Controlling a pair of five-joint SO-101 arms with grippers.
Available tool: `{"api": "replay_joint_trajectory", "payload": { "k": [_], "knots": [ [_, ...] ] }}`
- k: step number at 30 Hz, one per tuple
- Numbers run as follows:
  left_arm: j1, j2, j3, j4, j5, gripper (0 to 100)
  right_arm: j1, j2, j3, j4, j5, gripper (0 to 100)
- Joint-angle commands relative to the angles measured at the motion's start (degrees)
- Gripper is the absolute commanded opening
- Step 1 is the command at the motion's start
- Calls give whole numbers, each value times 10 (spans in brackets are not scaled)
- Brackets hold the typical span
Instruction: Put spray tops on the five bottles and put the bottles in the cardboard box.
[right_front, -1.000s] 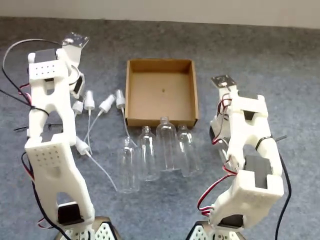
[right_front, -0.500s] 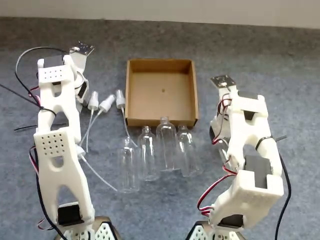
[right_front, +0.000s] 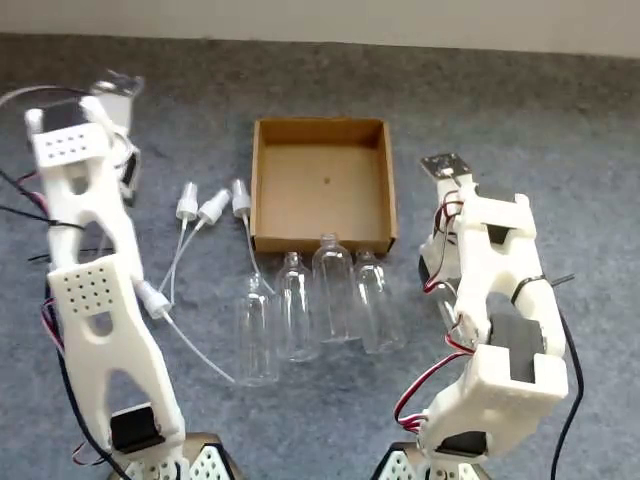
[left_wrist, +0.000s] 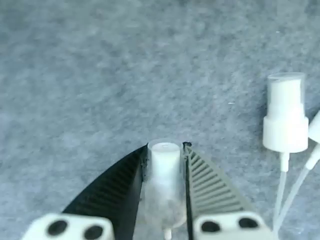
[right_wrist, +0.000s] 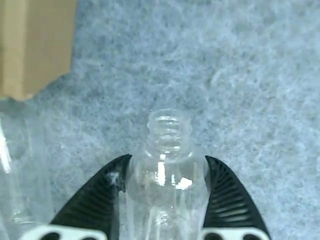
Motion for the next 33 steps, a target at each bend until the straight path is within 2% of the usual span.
{"api": "replay_joint_trajectory", "payload": {
  "k": [1,8,14,19,24,26,30,33],
  "knots": [
    [-15,-117,-12,18,11,2,8,-12,0,38,16,103],
    [-14,-309,181,18,11,2,9,-13,-1,66,33,106],
    [28,-471,332,18,27,2,9,-13,-2,66,34,231],
    [76,-575,447,-4,43,4,18,-13,-2,65,35,236],
    [101,-658,563,-44,43,4,21,-9,2,58,113,234],
    [108,-688,603,-63,43,4,22,-8,4,58,113,195],
    [131,-731,662,-80,44,4,42,-9,0,58,111,40],
    [153,-752,677,-80,47,4,68,-16,-18,59,66,3]
  ]
}}
